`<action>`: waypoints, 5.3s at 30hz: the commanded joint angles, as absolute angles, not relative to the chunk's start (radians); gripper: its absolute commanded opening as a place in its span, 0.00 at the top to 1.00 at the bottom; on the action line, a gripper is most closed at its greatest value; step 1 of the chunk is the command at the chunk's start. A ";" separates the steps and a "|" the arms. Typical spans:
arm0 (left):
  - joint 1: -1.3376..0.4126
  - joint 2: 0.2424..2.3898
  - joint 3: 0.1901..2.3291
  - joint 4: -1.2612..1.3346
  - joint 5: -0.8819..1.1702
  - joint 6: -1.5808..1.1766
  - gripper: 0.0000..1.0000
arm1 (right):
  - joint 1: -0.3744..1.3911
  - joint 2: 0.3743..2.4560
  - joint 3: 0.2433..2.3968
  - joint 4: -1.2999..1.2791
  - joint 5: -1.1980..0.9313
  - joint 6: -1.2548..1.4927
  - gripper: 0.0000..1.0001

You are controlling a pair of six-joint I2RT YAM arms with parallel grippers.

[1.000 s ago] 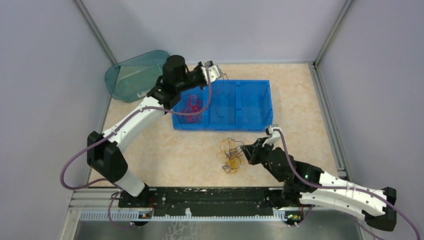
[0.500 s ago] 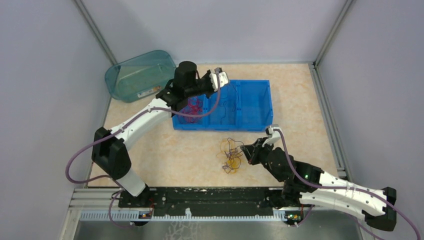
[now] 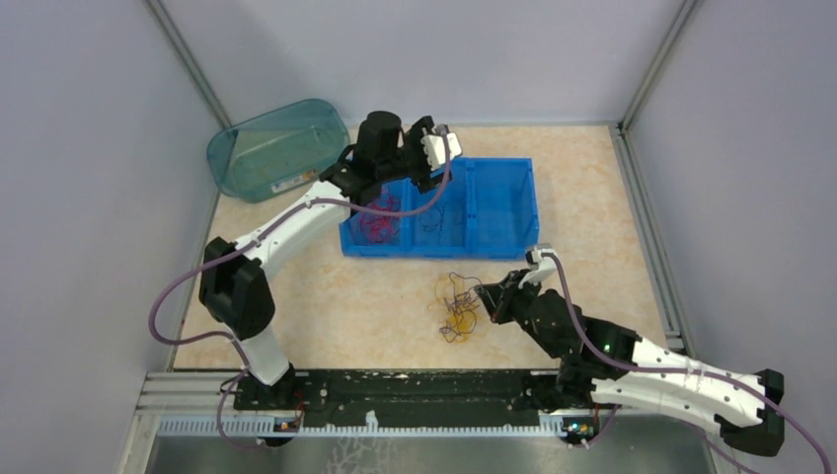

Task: Untangle the cables
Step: Place the cable in the bin, then untie the cable.

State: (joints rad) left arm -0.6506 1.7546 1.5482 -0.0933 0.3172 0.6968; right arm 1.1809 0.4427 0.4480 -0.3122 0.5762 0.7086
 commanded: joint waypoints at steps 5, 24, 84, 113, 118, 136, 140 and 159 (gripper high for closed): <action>-0.637 1.627 1.552 -0.234 0.441 0.722 0.00 | 1.187 0.472 0.517 -0.271 0.577 0.696 1.00; -0.740 1.366 1.276 -0.661 0.946 0.807 0.13 | 1.187 0.581 0.592 -0.099 0.469 0.608 1.00; -0.818 1.316 1.501 -0.746 0.735 0.746 1.00 | 1.187 0.779 0.630 0.069 0.462 0.503 0.56; -0.825 1.391 1.897 -0.998 0.966 0.668 1.00 | 1.175 0.939 0.597 0.206 0.664 0.427 0.58; -0.825 1.409 2.012 -0.970 0.945 0.663 1.00 | 1.175 0.909 0.502 0.216 0.656 0.503 0.58; -0.825 1.296 1.989 -0.496 0.766 0.713 1.00 | 1.175 0.822 0.319 0.221 0.643 0.656 0.58; -0.825 1.278 1.979 -0.369 0.742 0.736 1.00 | 1.175 0.819 0.323 0.227 0.634 0.656 0.58; -0.825 1.237 1.969 0.095 0.681 0.947 1.00 | 1.176 0.852 0.402 0.240 0.582 0.610 0.57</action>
